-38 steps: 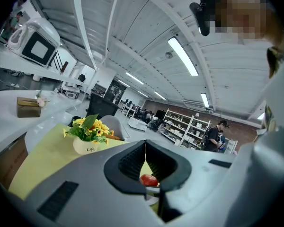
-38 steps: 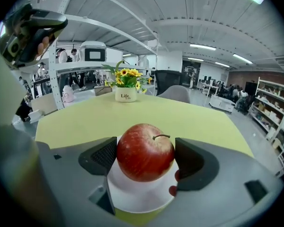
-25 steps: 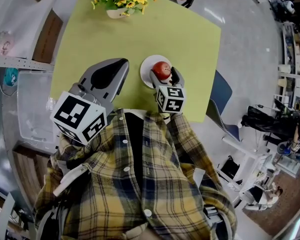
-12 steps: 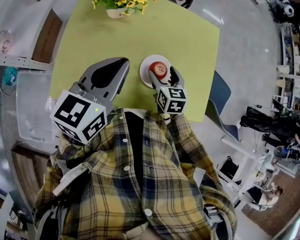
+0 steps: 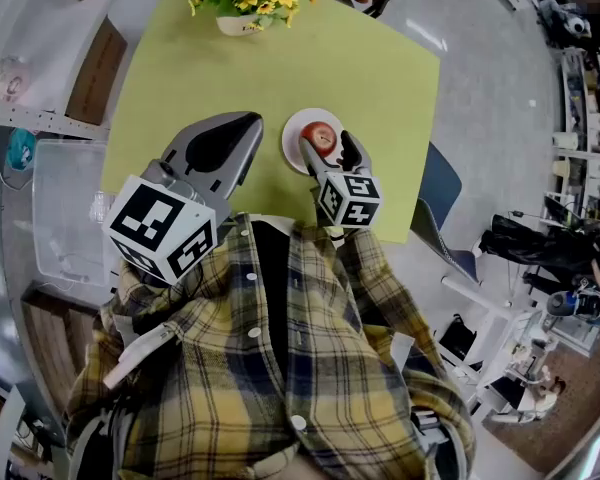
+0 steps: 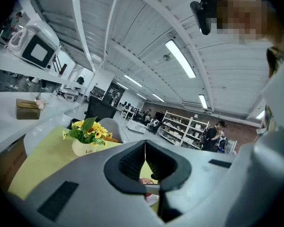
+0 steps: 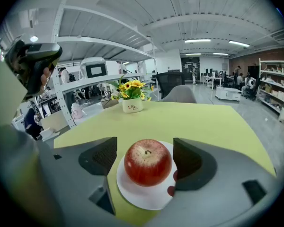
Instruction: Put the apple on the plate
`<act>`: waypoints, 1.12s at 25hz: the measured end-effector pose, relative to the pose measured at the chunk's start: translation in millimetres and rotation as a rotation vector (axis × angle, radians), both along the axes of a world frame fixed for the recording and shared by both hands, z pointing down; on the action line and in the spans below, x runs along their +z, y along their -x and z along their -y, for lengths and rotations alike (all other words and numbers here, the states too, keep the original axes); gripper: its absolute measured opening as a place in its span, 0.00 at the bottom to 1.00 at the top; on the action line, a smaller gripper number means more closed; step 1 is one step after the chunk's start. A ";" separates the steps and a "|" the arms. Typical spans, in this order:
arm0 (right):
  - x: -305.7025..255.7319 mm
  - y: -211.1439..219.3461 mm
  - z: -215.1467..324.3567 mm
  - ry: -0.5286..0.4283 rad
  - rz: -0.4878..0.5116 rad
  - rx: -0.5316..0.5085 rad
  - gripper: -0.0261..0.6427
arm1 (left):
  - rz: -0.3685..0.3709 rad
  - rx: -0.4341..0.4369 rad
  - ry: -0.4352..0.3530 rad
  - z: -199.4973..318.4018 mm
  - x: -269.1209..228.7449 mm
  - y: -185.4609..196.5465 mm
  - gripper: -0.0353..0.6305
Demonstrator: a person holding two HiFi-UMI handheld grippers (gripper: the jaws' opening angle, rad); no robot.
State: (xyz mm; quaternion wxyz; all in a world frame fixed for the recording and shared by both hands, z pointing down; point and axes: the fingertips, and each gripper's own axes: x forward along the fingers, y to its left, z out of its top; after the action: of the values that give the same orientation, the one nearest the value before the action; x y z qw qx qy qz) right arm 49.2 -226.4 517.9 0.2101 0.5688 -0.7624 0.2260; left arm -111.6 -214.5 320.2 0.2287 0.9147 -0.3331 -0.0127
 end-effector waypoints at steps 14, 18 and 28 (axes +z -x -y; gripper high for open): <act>-120.9 39.5 -1.4 -0.251 0.175 -0.103 0.49 | 0.005 -0.004 -0.005 -8.1 -1.4 2.9 0.07; -160.6 65.0 -9.6 -0.311 0.210 -0.182 0.39 | 0.021 -0.012 -0.006 -12.9 0.6 3.8 0.07; -183.7 99.4 -36.5 -0.295 0.239 -0.268 0.09 | 0.049 -0.048 0.008 -26.5 9.0 17.1 0.07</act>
State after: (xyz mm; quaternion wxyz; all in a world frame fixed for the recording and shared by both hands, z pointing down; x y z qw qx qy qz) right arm -50.2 -189.8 334.2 0.0610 0.4563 -0.8753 0.1480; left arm -128.7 -188.0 329.2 0.2237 0.9055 -0.3605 0.0055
